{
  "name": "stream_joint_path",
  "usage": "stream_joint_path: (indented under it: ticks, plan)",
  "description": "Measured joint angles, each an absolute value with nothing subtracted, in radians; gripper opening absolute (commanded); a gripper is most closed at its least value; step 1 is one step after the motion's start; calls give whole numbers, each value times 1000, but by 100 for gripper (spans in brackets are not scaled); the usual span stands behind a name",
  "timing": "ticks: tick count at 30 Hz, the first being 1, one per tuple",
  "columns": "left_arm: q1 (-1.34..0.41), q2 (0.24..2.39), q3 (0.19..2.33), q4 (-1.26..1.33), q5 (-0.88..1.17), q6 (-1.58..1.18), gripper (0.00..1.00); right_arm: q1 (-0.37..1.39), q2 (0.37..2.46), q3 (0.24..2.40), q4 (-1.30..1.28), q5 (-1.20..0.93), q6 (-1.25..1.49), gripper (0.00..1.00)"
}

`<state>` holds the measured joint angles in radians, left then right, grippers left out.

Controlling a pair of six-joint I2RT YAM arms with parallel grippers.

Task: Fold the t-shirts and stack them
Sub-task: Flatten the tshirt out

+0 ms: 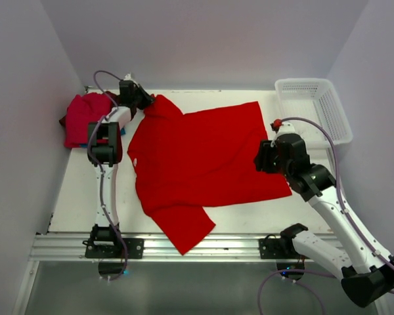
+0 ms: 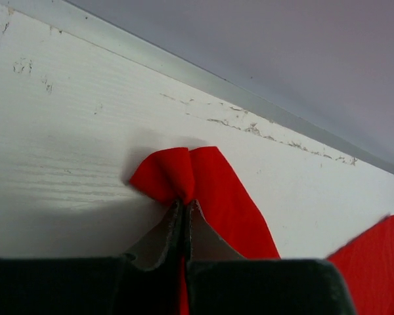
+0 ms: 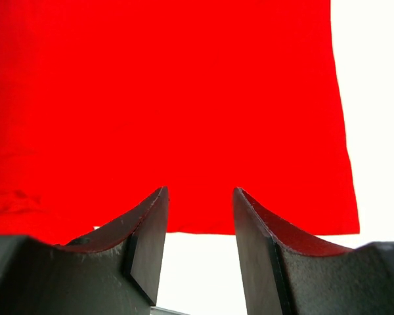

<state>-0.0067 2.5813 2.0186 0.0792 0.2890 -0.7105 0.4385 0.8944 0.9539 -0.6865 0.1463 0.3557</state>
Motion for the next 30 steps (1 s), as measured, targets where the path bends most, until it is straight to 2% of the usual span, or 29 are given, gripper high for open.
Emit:
stream_joint_path:
  ticks: [5, 10, 16, 19, 23, 30]
  plan:
    - [-7, 2507, 1997, 73, 289, -683, 0, 439, 911, 941, -672, 166, 361, 48]
    - [-7, 2398, 1988, 70, 295, -644, 0, 439, 1005, 941, -617, 216, 377, 58]
    - [-8, 2246, 1892, 57, 298, -574, 0, 437, 1259, 1015, -560, 311, 385, 70]
    - [-9, 2172, 1794, 50, 298, -537, 0, 426, 1477, 1201, -555, 343, 385, 75]
    - [-9, 2126, 1700, 43, 299, -508, 0, 382, 1767, 1525, -565, 349, 390, 87]
    - [-10, 2123, 1629, 19, 303, -492, 0, 288, 2139, 2004, -653, 351, 395, 85]
